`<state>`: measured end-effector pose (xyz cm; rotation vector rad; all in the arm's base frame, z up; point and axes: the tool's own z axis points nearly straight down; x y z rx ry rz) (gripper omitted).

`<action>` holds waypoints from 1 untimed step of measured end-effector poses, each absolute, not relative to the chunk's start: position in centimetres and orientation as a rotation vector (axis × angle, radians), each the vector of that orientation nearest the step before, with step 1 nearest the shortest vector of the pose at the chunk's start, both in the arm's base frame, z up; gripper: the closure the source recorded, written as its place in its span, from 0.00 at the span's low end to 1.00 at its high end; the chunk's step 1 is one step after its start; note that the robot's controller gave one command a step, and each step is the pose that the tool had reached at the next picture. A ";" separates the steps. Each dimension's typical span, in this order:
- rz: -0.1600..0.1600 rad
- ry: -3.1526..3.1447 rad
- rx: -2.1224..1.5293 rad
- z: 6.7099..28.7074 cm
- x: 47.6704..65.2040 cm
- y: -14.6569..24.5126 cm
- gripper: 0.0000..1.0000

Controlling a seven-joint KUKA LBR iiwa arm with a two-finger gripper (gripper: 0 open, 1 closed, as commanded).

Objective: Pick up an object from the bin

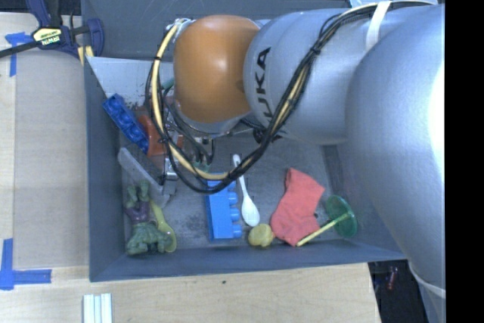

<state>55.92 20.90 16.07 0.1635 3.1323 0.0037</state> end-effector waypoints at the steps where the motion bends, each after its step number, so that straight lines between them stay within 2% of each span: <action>1: 0.015 3.103 0.372 16.2 58.4 23.9 0.00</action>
Offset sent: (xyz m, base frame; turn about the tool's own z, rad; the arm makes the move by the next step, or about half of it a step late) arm 0.0310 0.0306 -0.0438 0.4002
